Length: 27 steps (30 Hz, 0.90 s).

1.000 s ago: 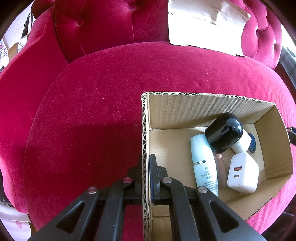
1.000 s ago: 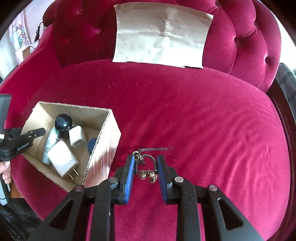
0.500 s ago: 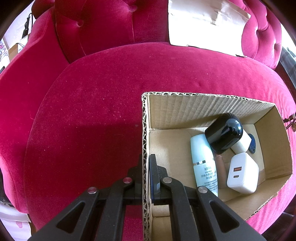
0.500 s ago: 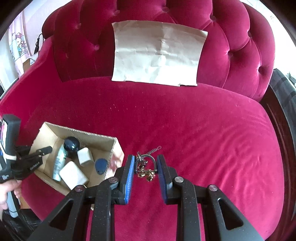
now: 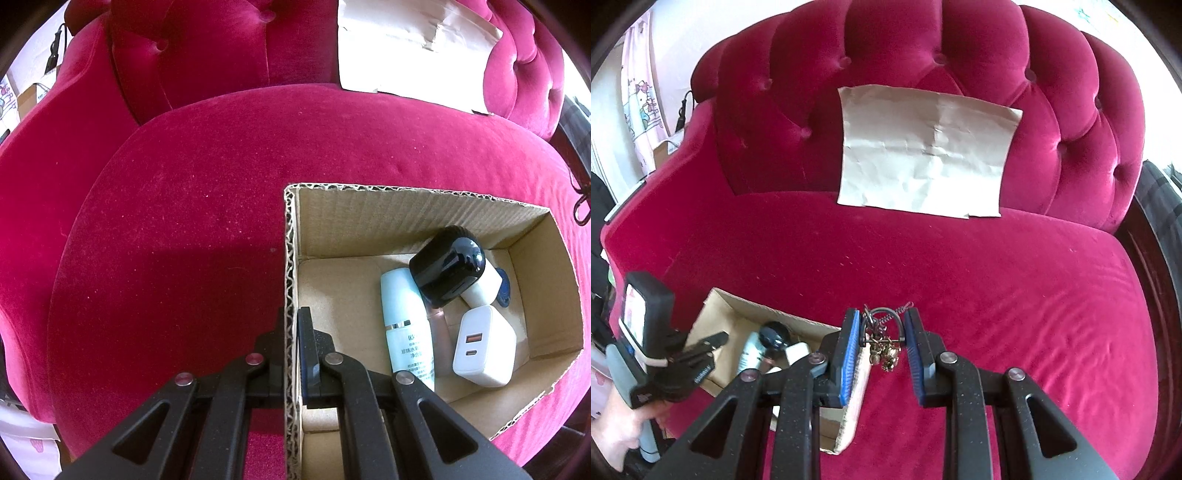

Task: Organize rigid objects
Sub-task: 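Carry the bunch of keys over the box with the right tool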

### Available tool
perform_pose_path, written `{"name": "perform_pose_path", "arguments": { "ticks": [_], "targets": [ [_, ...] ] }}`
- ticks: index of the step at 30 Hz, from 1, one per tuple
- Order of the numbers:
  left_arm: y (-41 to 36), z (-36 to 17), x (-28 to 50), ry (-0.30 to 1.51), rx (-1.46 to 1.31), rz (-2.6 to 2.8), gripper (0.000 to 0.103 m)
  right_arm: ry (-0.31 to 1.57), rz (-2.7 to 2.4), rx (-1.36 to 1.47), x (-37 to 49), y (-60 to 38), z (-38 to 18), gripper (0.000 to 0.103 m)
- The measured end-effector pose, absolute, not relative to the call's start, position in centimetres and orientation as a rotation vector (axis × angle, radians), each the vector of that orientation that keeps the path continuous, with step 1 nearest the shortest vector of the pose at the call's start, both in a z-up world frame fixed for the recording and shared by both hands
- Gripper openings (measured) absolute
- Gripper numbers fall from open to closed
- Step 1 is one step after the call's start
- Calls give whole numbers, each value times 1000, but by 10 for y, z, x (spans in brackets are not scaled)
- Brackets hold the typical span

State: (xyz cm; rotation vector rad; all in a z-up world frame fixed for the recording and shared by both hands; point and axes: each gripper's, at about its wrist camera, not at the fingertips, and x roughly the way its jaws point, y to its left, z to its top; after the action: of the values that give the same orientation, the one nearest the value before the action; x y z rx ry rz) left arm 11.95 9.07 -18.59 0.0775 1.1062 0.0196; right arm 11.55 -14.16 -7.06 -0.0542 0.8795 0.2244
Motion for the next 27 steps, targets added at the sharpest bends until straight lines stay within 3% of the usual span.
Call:
{"name": "perform_pose_path", "arguments": {
  "ticks": [27],
  "targets": [
    [91, -189, 119, 1106, 76, 22, 4, 912, 388, -68, 113, -52, -75, 25]
  ]
}}
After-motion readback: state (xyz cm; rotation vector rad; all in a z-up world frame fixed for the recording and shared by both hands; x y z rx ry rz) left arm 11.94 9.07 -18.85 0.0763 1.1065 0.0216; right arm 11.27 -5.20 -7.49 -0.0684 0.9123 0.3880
